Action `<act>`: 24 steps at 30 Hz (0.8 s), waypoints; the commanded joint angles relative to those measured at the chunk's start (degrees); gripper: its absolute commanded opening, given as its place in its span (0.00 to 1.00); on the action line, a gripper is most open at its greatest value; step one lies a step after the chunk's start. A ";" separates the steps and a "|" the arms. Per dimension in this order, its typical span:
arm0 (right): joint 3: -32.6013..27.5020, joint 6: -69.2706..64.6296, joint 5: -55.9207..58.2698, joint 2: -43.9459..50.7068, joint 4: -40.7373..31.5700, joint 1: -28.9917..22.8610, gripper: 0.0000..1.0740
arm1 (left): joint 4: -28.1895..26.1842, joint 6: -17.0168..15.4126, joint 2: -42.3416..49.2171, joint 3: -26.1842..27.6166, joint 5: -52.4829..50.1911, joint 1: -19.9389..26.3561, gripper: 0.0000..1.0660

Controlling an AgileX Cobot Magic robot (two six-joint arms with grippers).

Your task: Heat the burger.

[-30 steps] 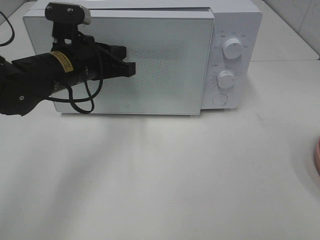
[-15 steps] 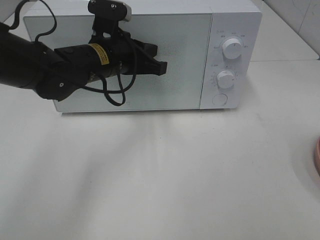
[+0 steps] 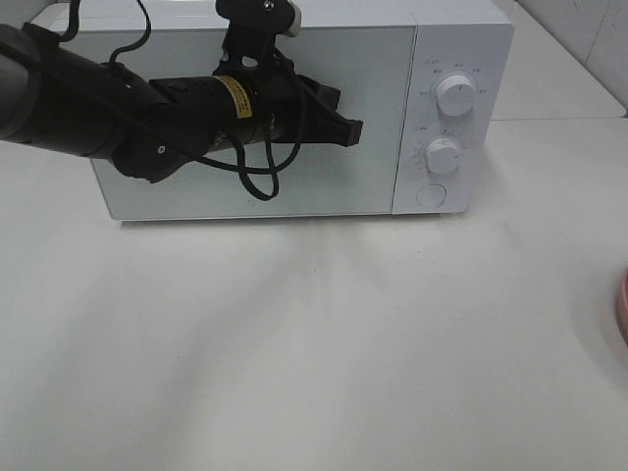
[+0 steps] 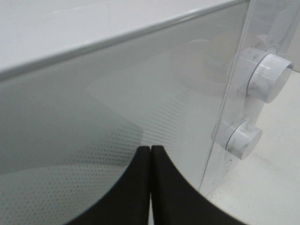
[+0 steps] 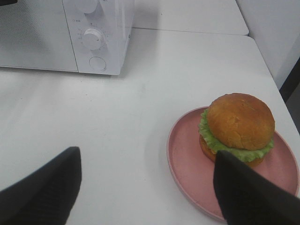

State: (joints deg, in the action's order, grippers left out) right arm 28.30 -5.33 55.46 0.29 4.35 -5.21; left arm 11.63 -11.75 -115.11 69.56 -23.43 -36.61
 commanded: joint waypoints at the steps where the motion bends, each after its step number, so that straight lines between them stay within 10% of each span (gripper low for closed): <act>1: -0.17 0.34 -0.40 1.49 0.11 0.17 0.70 | -4.35 -0.17 1.72 -0.06 3.32 0.29 0.00; 7: -0.17 0.34 -0.40 1.49 0.11 0.17 0.70 | -4.30 -0.17 6.93 -5.33 6.99 -2.92 0.09; 14: -0.17 0.34 -0.40 1.49 0.11 0.17 0.70 | -3.90 -0.29 16.50 -9.45 24.52 -7.33 0.92; 24: -0.17 0.34 -0.40 1.49 0.11 0.17 0.70 | -4.01 -0.23 25.38 -9.34 49.27 -8.82 0.94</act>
State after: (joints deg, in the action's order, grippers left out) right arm 28.30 -5.33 55.46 0.29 4.35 -5.21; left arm 7.91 -11.80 -90.41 60.39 24.06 -45.21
